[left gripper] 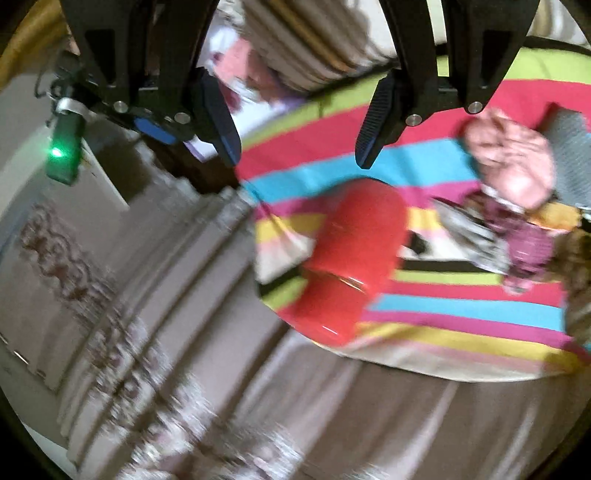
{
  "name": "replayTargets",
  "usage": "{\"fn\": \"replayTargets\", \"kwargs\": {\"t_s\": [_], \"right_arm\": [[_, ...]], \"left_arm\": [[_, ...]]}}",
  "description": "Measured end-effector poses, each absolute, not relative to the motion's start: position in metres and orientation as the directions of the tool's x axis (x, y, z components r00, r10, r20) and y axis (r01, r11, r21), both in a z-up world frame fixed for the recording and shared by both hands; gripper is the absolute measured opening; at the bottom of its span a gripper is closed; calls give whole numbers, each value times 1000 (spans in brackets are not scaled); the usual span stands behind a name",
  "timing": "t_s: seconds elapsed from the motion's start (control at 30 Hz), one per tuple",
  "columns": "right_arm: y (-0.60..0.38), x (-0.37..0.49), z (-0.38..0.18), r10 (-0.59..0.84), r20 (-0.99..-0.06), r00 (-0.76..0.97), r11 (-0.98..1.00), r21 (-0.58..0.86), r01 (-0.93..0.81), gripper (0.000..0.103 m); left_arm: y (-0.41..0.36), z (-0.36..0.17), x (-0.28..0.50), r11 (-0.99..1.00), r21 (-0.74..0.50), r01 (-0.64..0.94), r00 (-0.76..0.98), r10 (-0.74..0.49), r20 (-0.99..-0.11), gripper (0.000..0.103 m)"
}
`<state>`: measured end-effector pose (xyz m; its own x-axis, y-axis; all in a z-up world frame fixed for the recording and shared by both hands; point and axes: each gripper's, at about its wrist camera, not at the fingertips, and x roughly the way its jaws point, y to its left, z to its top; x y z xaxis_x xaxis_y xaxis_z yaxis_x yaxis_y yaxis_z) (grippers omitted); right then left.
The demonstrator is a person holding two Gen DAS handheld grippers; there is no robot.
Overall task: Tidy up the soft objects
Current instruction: 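Move both tools back over the remaining soft items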
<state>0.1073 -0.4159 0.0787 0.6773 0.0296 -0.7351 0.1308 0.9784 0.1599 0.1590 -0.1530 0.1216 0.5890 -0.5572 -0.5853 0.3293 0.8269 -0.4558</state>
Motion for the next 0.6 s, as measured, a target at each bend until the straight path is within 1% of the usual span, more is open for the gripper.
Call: {"fn": "replayTargets", "kwargs": {"t_s": [0.07, 0.27, 0.43, 0.6], "right_arm": [[-401, 115, 82, 46, -734, 677, 982, 157, 104, 69], [-358, 138, 91, 92, -730, 677, 989, 145, 22, 72], [-321, 159, 94, 134, -732, 668, 989, 143, -42, 73], [-289, 179, 92, 157, -736, 659, 987, 133, -87, 76]], "left_arm": [[-133, 122, 165, 850, -442, 287, 627, -516, -584, 65], [-61, 120, 176, 907, -411, 94, 747, -337, -573, 65], [-12, 103, 180, 902, -426, -68, 785, -215, -581, 65], [32, 79, 184, 854, -459, -243, 780, -109, -616, 65]]}}
